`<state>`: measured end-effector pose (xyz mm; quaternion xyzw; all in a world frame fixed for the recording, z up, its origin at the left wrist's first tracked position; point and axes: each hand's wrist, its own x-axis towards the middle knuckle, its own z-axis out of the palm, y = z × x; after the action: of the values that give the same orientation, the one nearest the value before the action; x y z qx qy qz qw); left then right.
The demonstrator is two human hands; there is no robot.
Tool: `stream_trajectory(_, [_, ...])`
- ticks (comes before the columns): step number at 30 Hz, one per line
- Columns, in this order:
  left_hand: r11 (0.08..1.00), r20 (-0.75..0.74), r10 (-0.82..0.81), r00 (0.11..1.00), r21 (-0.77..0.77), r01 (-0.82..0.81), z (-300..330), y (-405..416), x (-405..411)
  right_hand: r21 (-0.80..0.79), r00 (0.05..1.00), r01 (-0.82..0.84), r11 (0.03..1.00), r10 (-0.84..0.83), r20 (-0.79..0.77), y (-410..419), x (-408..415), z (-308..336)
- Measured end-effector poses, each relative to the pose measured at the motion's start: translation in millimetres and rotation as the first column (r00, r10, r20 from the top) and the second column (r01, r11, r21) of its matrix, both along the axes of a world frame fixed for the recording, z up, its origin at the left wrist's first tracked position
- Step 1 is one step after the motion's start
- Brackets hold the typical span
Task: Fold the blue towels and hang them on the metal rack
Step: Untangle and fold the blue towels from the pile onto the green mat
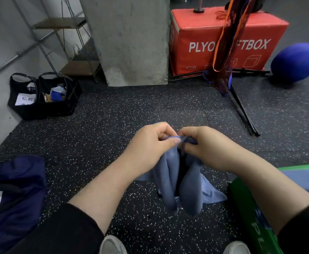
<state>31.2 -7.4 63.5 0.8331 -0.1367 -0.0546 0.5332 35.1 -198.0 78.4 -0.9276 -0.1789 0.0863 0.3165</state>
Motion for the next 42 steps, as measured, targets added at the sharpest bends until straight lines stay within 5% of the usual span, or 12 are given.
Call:
stream_trajectory(7, [0.976,-0.134,0.07,0.989,0.213,-0.04,-7,20,4,-0.004,0.935,0.337,0.941,-0.334,0.116,-14,12,1])
stream_trajectory(16, [0.977,0.003,-0.073,0.997,0.199,0.071,1,5,-4,-0.03,1.0,-0.009,1.0,0.008,-0.027,0,0,5])
stream_trajectory(20, [0.981,0.033,-0.012,0.999,0.194,0.005,5,8,-3,-0.029,0.996,0.085,0.996,-0.085,-0.002,0,3,-1])
stream_trajectory(25, [0.912,-0.067,0.025,0.997,0.411,0.004,-4,21,1,0.007,0.942,0.329,0.944,-0.329,0.071,-15,13,1])
stream_trajectory(33, [0.959,0.02,-0.031,0.999,0.283,0.024,3,8,-4,-0.025,0.999,-0.022,0.999,0.022,-0.032,3,-2,1])
stream_trajectory(40, [0.915,-0.017,0.042,0.999,0.403,-0.032,2,24,3,-0.031,0.945,0.317,0.948,-0.313,0.089,-8,12,-3])
stream_trajectory(42, [0.923,0.028,0.072,0.997,0.376,-0.078,3,28,4,-0.004,0.954,0.295,0.955,-0.294,0.06,-13,13,-2])
